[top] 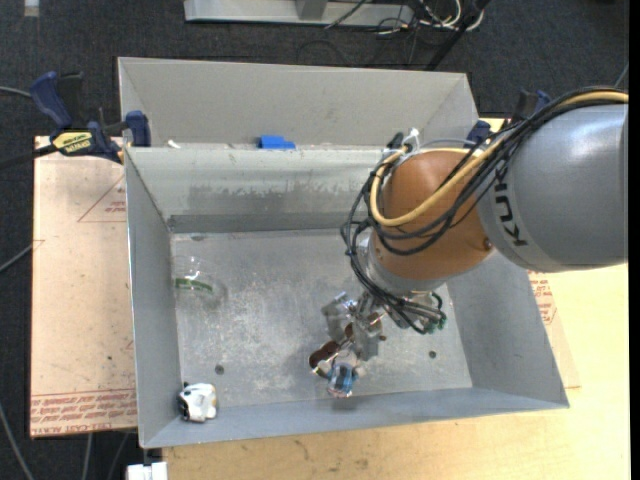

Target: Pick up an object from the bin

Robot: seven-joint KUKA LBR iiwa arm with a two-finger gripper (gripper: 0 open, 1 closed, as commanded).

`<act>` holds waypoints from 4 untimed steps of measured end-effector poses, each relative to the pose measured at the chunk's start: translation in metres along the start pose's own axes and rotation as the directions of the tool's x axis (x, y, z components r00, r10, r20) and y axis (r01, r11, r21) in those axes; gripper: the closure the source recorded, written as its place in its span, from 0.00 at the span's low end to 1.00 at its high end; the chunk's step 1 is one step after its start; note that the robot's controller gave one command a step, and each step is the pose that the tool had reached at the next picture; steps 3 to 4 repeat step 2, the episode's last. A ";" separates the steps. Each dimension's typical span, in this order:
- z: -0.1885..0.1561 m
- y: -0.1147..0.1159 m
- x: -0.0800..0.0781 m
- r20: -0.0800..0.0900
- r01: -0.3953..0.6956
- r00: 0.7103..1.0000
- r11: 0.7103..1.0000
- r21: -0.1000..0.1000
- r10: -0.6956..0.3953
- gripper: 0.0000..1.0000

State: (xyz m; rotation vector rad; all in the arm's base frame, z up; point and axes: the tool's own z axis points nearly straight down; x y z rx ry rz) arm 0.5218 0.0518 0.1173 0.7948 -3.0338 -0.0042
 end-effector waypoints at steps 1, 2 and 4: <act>-0.010 -0.035 -0.004 0.023 -0.006 1.000 1.000 0.011 0.005 1.00; 0.011 -0.019 0.000 -0.003 -0.011 1.000 1.000 0.001 0.011 1.00; 0.011 -0.019 0.000 -0.003 -0.011 1.000 1.000 0.001 0.011 1.00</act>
Offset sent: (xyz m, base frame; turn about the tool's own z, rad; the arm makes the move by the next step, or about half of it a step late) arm 0.0049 0.0214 0.0166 0.0033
